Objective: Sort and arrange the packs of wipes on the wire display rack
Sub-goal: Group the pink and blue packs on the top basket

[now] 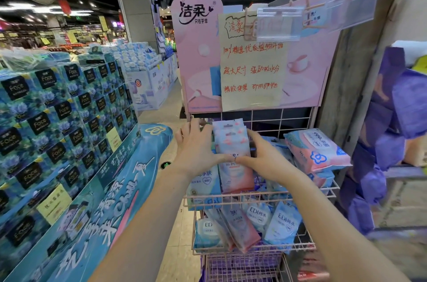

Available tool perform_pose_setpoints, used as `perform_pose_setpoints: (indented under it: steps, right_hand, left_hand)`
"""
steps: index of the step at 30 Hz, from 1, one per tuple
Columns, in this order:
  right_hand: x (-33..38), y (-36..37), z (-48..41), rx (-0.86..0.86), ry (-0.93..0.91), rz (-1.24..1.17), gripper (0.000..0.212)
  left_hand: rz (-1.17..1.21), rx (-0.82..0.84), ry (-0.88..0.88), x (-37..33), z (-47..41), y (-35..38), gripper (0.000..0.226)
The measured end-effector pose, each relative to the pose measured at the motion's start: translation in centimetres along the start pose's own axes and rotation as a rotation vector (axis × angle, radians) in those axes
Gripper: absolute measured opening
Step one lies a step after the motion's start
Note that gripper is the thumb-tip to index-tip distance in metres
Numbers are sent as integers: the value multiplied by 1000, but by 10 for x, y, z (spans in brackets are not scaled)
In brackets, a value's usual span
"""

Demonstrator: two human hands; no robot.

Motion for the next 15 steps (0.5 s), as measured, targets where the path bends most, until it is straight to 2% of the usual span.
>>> perform_pose_setpoints:
  steps: [3, 6, 8, 11, 15]
  right_hand:
    - [2, -11, -2, -95, 25, -28, 86]
    - [3, -40, 6, -212, 50, -122, 63]
    - [3, -54, 9, -208, 67, -4, 49]
    - [1, -54, 12, -135, 96, 176, 42]
    - [2, -56, 23, -106, 74, 149, 36]
  left_hand:
    - [-60, -4, -27, -4, 0, 1, 97]
    - [-106, -7, -35, -9, 3, 3, 95]
    - [-121, 12, -32, -11, 5, 5, 94]
    - [-136, 21, -25, -18, 6, 3, 90]
    - [-122, -17, 55, -46, 9, -1, 71]
Point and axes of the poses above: each hand's wrist, its own z-axis away from the middle knuckle, its own y-axis out of the palm, x = y × z, the point moved 7 cm from there along -z, towards the middle knuckle, and after that the axes turned 13 degrees about x, right-handed, at the moved point
